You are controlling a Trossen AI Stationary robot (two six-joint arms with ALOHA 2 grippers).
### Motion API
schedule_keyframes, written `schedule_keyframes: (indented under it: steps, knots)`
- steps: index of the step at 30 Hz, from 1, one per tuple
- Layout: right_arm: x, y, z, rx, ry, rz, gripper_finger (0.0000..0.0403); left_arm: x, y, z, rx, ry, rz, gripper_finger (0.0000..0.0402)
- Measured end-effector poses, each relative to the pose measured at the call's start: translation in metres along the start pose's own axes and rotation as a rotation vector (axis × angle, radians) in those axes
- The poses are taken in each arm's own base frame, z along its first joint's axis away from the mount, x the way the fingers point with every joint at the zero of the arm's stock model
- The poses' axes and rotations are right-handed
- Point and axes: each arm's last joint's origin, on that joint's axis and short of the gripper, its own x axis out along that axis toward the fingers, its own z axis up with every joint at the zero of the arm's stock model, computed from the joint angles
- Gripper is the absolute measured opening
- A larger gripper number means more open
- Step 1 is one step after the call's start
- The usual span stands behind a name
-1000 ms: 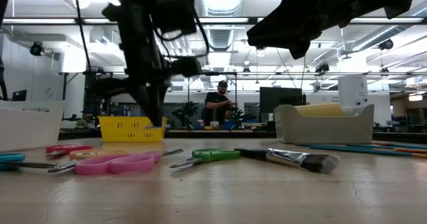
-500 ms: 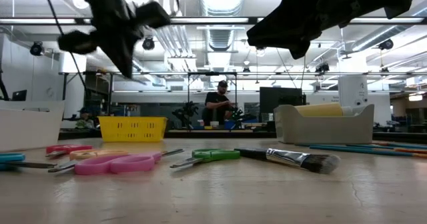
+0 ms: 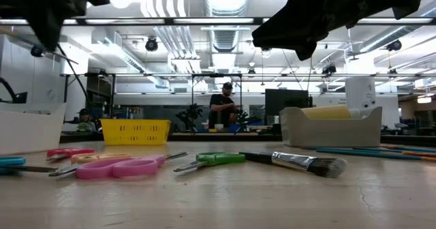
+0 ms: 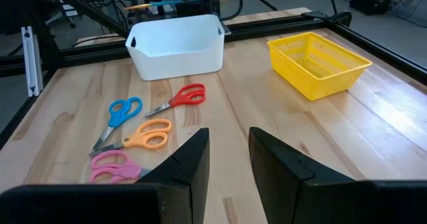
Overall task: Pick & Place Paint Supplies
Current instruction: Put the blue paintbrush into the white bin
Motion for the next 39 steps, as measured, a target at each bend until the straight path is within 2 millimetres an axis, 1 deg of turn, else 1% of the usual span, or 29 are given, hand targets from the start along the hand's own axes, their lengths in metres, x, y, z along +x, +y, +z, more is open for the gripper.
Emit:
schedule_keyframes:
  steps: [6,11,14,18,22,30,35,39]
  knots:
    - [0.0,0.0,0.0,0.0,0.0,0.0,0.0103,0.002,0.008,-0.012,0.011,-0.02,0.086,0.0003]
    - [0.0,0.0,0.0,0.0,0.0,0.0,0.0103,0.01,0.01,-0.018,0.014,-0.033,0.124,0.0003]
    - [0.0,0.0,0.0,0.0,0.0,0.0,0.0103,0.019,0.014,-0.019,0.019,-0.04,0.159,0.0003]
    - [0.0,0.0,0.0,0.0,0.0,0.0,0.0103,0.032,0.018,-0.022,0.016,0.005,0.199,0.0003]
    - [0.0,0.0,0.0,0.0,0.0,0.0,0.0103,0.046,0.023,-0.022,0.057,0.02,0.234,0.0003]
    - [0.0,0.0,0.0,0.0,0.0,0.0,0.0103,0.072,0.034,-0.022,0.072,0.01,0.272,0.0003]
    - [0.0,0.0,0.0,0.0,0.0,0.0,0.0103,0.091,0.039,-0.023,0.071,0.015,0.258,0.0003]
    - [0.0,0.0,0.0,0.0,0.0,0.0,0.0103,0.093,0.037,-0.024,0.072,0.014,0.258,0.0003]
